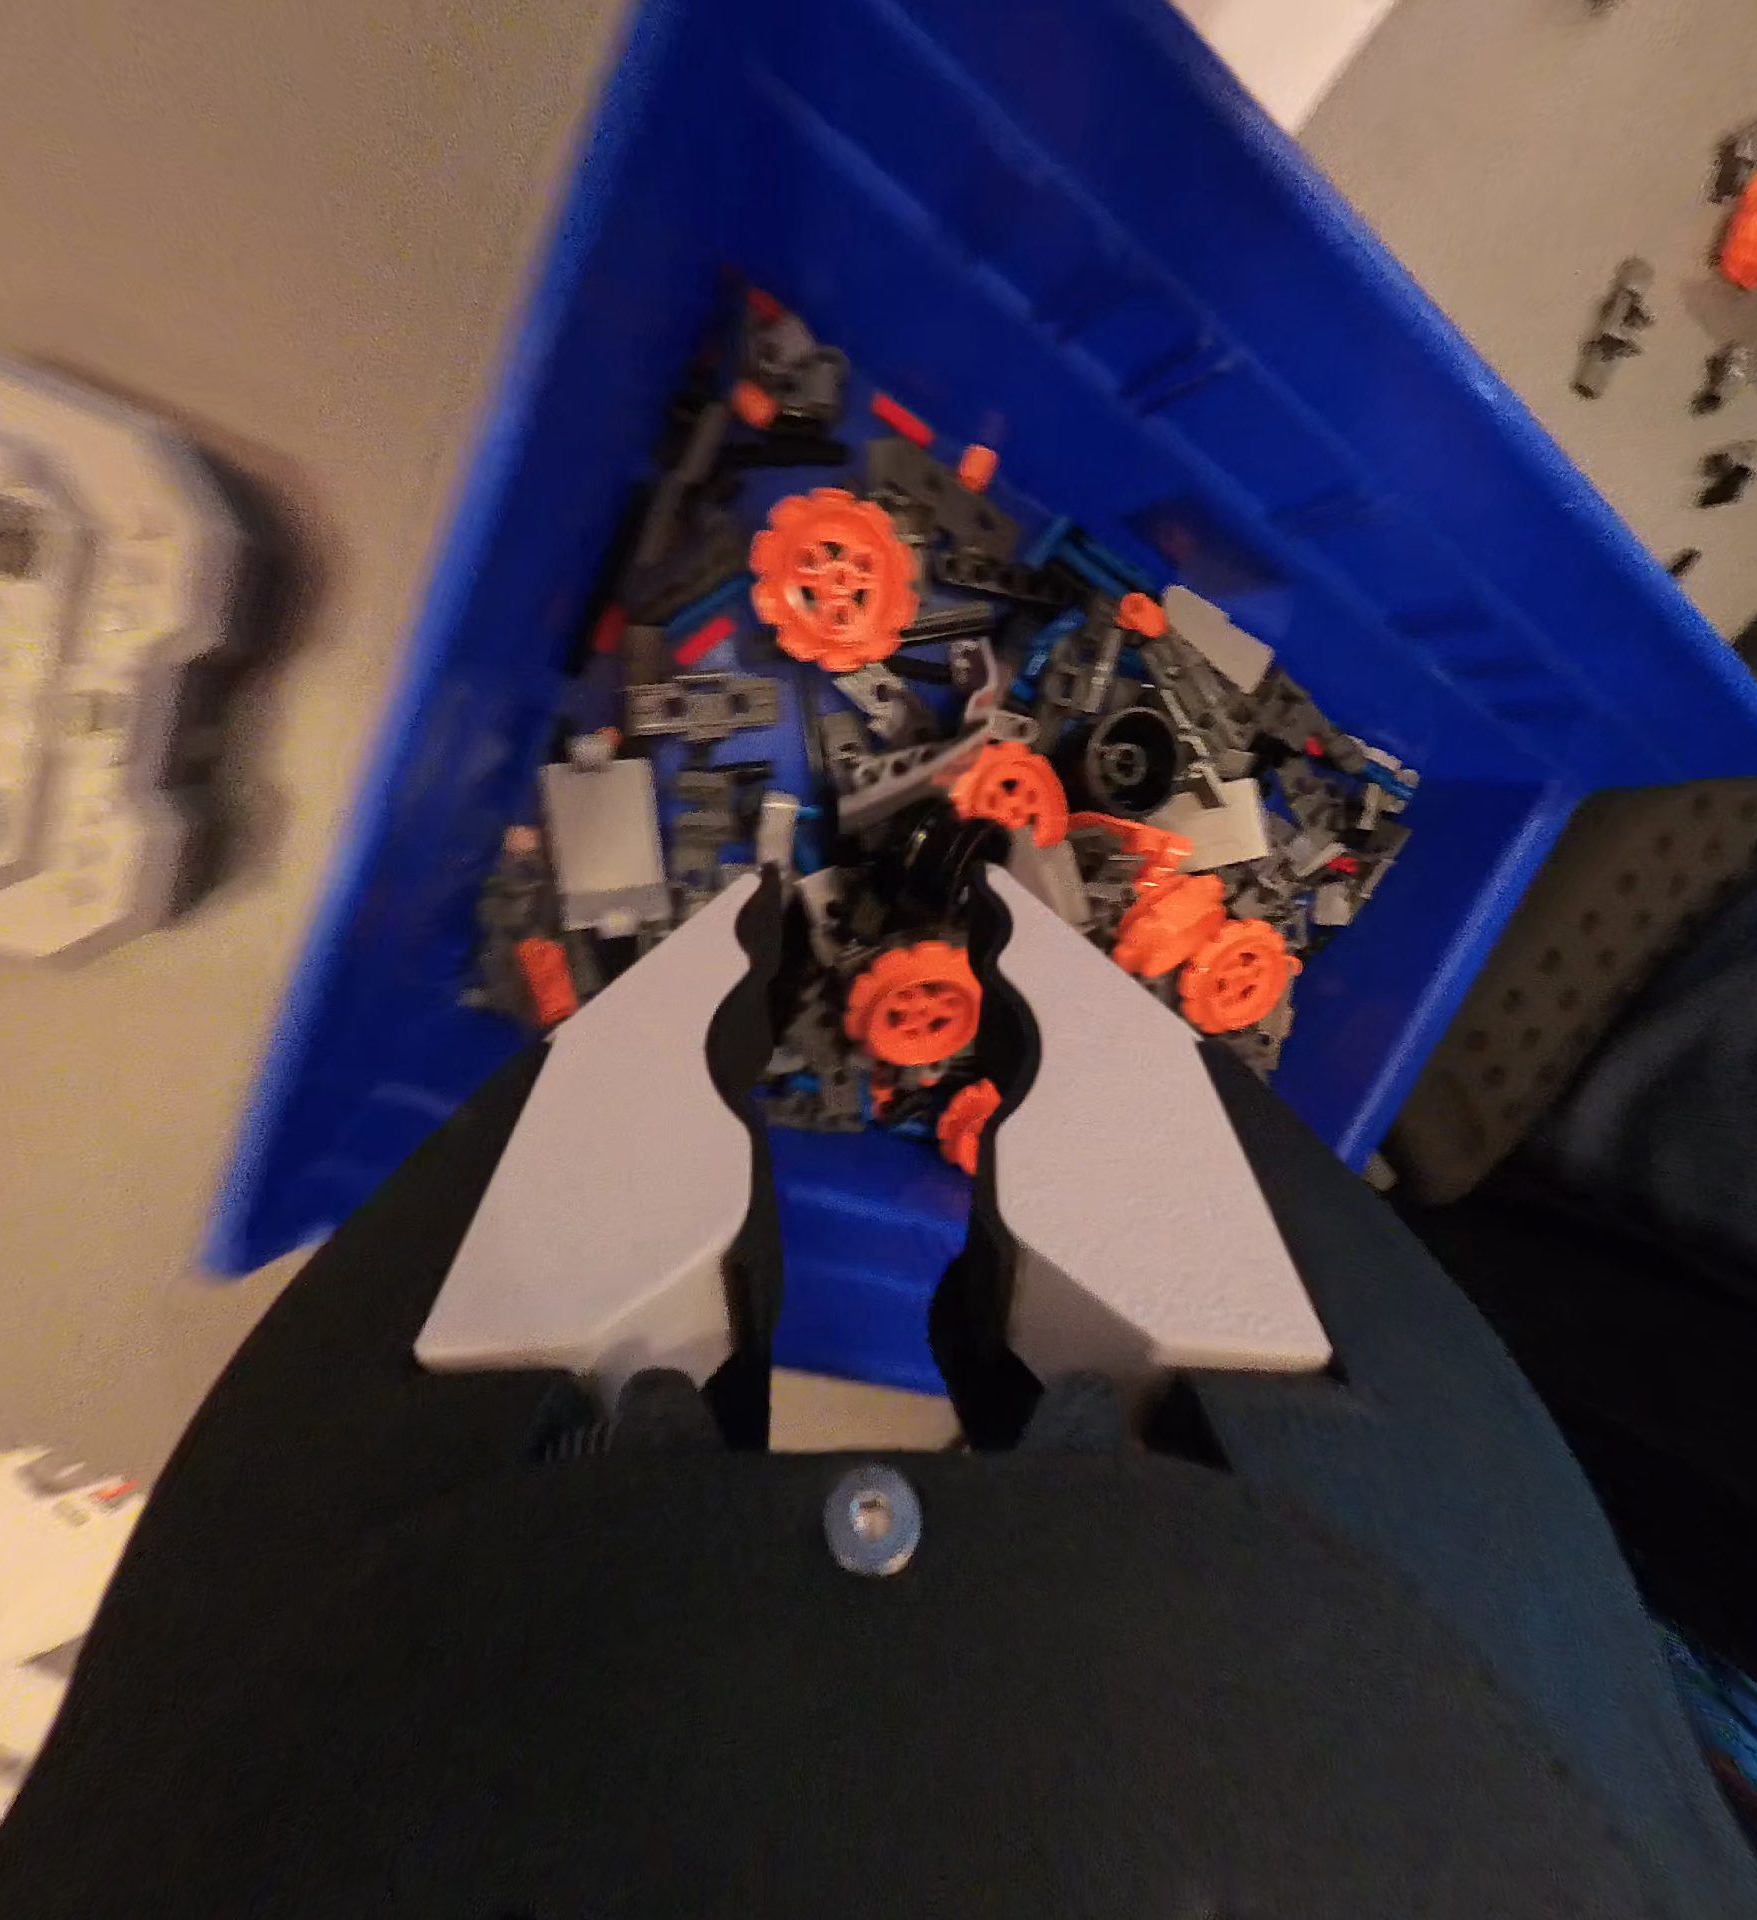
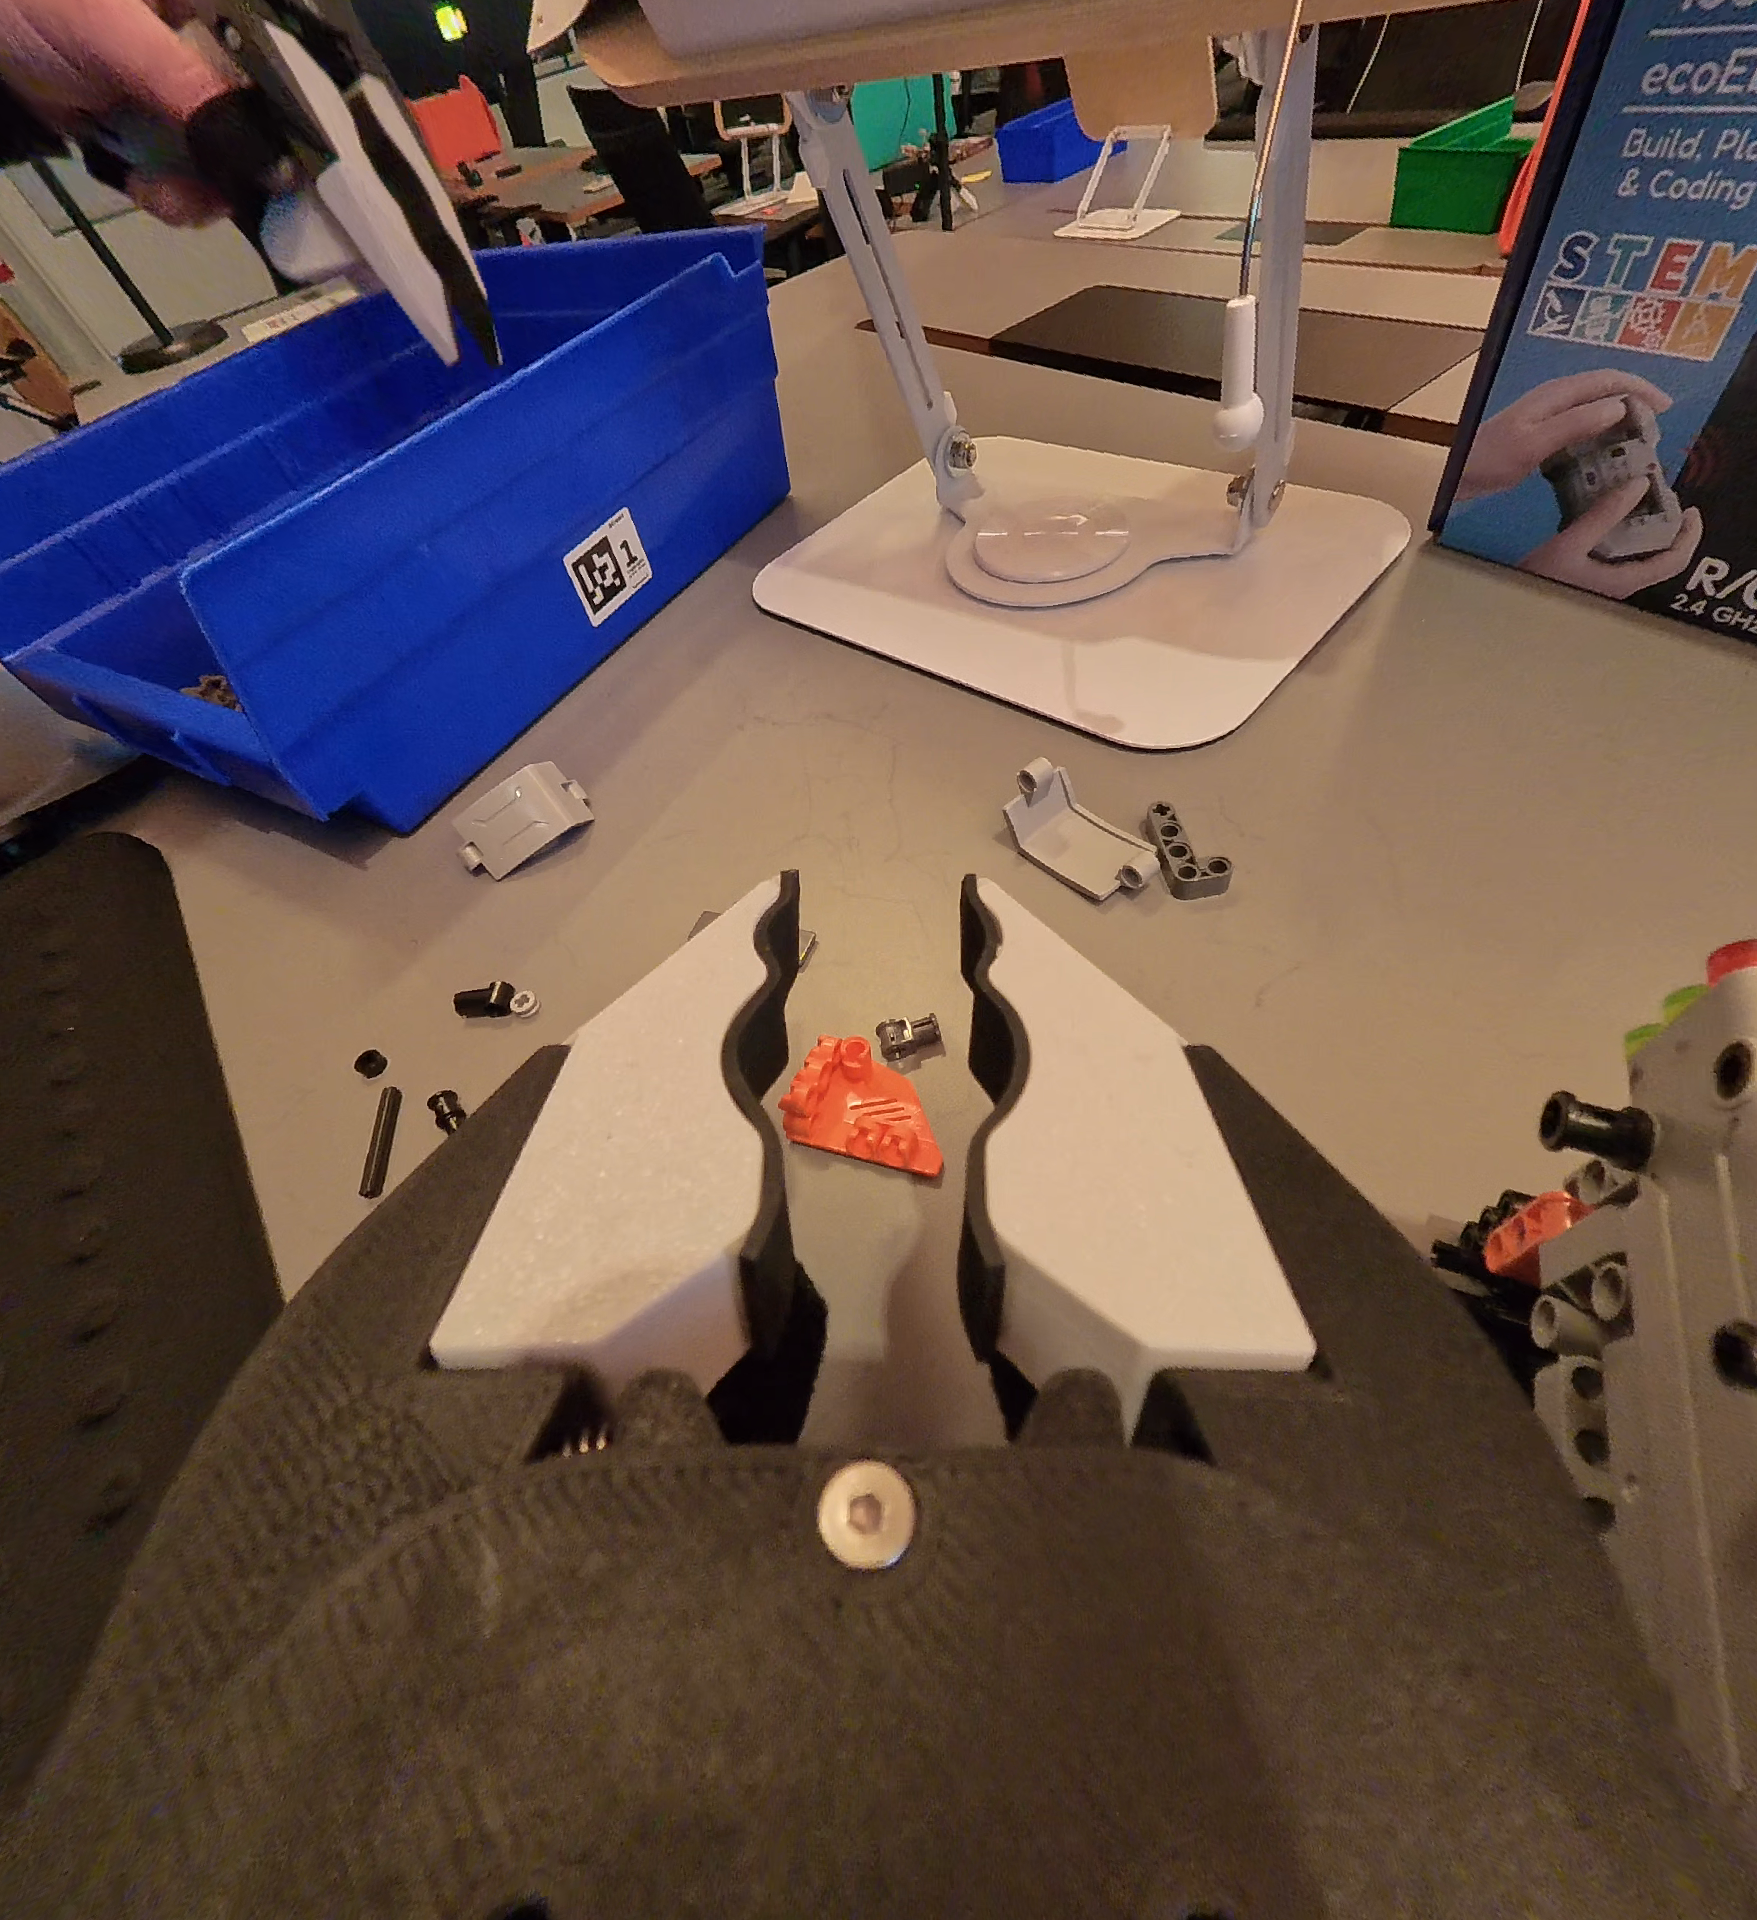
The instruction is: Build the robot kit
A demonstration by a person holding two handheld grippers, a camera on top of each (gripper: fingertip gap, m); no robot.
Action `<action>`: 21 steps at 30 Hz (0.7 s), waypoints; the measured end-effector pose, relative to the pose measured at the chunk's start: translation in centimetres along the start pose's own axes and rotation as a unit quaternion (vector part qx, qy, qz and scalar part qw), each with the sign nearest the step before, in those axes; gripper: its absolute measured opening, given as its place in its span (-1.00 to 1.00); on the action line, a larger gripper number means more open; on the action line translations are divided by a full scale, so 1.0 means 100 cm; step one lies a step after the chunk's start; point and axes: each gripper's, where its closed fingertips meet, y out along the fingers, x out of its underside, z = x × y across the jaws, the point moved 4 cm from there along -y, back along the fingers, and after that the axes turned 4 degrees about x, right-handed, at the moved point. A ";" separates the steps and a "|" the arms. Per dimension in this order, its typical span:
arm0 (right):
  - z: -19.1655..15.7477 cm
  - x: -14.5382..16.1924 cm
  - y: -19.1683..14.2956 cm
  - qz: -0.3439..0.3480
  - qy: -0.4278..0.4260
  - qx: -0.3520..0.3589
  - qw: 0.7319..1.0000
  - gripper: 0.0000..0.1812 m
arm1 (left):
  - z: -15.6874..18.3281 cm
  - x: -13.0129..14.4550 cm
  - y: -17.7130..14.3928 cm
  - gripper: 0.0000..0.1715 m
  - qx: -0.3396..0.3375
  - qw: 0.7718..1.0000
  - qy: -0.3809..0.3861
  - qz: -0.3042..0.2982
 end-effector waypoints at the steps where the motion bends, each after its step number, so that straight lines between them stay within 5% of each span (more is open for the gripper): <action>1: 0.000 0.000 0.000 0.000 0.000 0.000 1.000 -0.69 | -0.005 -0.002 -0.008 -0.65 -0.016 1.000 0.005 0.010; 4: -0.001 0.000 0.001 -0.001 -0.001 -0.001 1.000 -0.69 | -0.010 -0.016 -0.011 -0.70 -0.063 0.996 0.049 0.040; 10: 0.000 0.000 0.000 0.001 -0.003 0.001 1.000 -0.69 | -0.012 -0.040 0.032 -0.84 -0.127 0.982 0.138 0.021; 21: -0.001 -0.001 -0.001 0.005 -0.004 0.001 1.000 -0.68 | -0.028 -0.048 0.058 -0.89 -0.169 0.970 0.174 0.007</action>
